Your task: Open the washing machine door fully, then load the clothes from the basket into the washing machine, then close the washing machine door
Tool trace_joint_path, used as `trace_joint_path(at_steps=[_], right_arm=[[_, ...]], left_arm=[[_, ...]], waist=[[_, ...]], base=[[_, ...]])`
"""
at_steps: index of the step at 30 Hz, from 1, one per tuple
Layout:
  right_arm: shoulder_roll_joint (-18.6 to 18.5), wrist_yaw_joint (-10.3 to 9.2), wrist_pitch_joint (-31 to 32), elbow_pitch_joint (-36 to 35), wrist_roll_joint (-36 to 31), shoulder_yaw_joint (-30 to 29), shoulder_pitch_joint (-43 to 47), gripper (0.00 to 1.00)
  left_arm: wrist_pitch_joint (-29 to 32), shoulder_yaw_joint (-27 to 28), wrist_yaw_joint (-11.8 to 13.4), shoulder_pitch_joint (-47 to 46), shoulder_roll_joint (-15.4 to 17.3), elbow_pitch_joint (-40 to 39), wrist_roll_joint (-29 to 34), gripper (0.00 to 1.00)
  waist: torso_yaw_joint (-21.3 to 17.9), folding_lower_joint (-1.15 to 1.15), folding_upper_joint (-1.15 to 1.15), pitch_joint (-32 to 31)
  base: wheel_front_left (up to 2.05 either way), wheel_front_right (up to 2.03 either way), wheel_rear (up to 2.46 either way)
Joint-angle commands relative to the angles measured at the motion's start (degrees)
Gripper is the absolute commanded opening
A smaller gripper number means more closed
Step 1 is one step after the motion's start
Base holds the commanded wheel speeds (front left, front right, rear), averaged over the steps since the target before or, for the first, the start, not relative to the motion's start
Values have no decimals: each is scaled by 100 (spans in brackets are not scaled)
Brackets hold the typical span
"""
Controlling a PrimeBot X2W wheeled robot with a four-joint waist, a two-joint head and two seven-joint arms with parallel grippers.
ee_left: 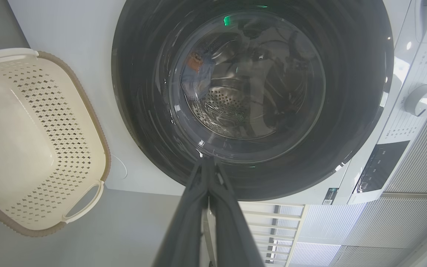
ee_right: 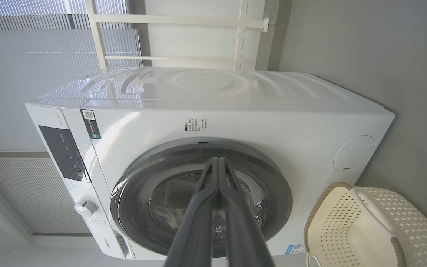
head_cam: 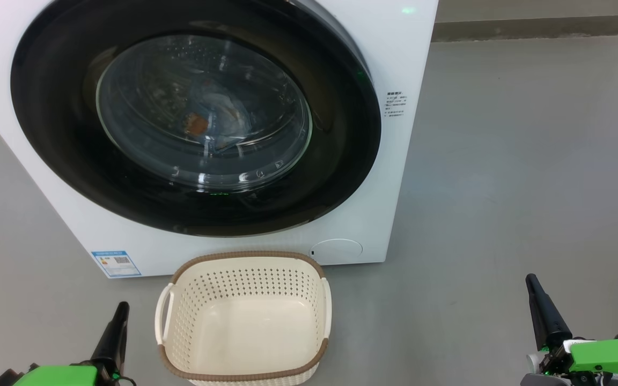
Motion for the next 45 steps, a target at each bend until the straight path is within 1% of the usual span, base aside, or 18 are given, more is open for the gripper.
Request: trace_joint_path(at_steps=[1, 45], right_arm=[[-11, 10, 37, -146, 46, 102, -236, 0], [26, 10, 79, -143, 2, 49, -241, 0]], left_arm=[[31, 204, -58, -243, 104, -110, -52, 0], [35, 209, -58, -244, 101, -110, -47, 0]], waist=[[0, 0, 0, 0], [0, 0, 0, 0]], base=[[0, 0, 0], [0, 0, 0]])
